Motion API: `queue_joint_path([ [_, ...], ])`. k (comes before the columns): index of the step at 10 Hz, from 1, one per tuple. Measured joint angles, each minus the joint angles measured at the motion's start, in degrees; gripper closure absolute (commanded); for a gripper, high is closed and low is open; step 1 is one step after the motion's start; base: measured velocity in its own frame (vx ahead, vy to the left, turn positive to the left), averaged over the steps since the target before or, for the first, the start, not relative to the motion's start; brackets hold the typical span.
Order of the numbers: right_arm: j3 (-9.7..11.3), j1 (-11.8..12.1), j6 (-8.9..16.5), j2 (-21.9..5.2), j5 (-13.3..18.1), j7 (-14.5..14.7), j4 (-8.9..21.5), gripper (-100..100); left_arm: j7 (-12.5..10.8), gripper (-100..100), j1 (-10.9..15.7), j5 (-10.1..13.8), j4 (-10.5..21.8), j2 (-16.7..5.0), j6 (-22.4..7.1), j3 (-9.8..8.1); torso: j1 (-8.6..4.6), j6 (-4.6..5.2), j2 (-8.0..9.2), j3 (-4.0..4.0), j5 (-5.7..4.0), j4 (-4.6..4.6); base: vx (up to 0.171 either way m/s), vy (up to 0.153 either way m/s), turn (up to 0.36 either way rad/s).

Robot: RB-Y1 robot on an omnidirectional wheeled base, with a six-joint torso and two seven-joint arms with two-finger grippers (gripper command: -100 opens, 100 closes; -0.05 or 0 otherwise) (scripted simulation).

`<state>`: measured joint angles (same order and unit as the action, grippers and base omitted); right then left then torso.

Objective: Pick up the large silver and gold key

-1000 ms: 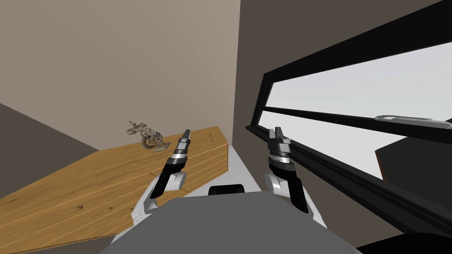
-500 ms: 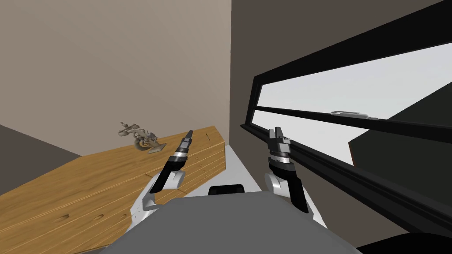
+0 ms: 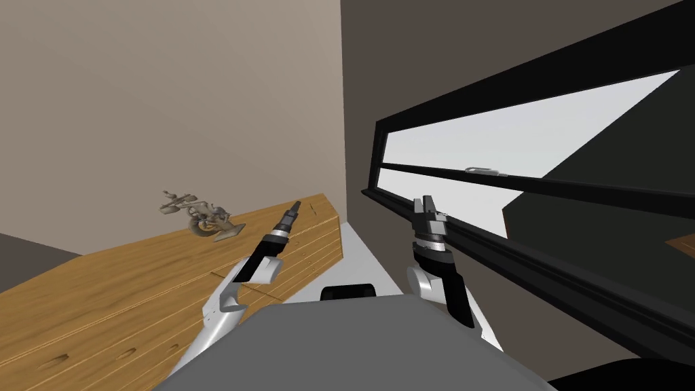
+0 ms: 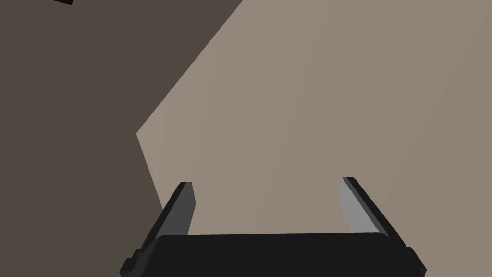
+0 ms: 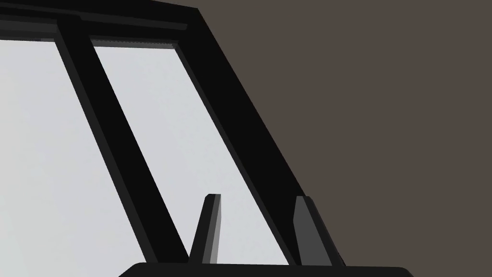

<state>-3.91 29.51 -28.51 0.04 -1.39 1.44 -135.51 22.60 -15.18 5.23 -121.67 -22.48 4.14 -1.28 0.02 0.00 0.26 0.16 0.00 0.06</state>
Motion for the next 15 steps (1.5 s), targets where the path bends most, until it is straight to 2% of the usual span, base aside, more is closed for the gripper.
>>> queue_joint_path([
  [4, 0.0, 0.0, 0.0, 0.0, 0.0, 0.0, 0.0, 0, 2.1, -100, 2.3, 3.0, 2.0, -4.2, -6.6, 0.37, -0.07, -0.01, -0.06, -0.04, -0.01, -0.01, -0.052, -0.038, -0.138],
  [6, 0.0, 0.0, 0.0, 0.0, 0.0, 0.0, 0.0, 0, 2.6, -100, 2.4, 3.7, 2.6, -5.1, -9.1, 0.49, 0.04, -0.06, -0.17, -0.09, 0.01, -0.03, -0.018, -0.019, -0.076],
  [8, 0.0, 0.0, 0.0, 0.0, 0.0, 0.0, 0.0, 0, 3.3, -100, 3.0, 5.3, 3.2, -7.2, -12.1, 0.63, 0.04, -0.05, -0.16, -0.09, 0.01, -0.03, -0.027, -0.029, -0.142],
  [9, 0.0, 0.0, 0.0, 0.0, 0.0, 0.0, 0.0, 0, 3.6, -100, 3.9, 6.6, 4.4, -9.0, -13.6, 0.67, 0.0, -0.02, -0.17, -0.1, 0.0, -0.03, -0.024, -0.036, -0.109],
  [11, 0.0, 0.0, 0.0, 0.0, 0.0, 0.0, 0.0, 0, 4.1, -100, 4.7, 7.2, 5.1, -9.6, -16.4, 0.98, 0.04, -0.07, -0.2, -0.11, 0.01, -0.04, -0.011, -0.026, -0.088],
  [15, 0.0, 0.0, 0.0, 0.0, 0.0, 0.0, 0.0, 0, 5.2, -100, 6.1, 10.9, 7.1, -14.3, -22.7, 1.42, 0.04, -0.07, -0.24, -0.13, 0.01, -0.05, -0.004, -0.028, -0.112],
])
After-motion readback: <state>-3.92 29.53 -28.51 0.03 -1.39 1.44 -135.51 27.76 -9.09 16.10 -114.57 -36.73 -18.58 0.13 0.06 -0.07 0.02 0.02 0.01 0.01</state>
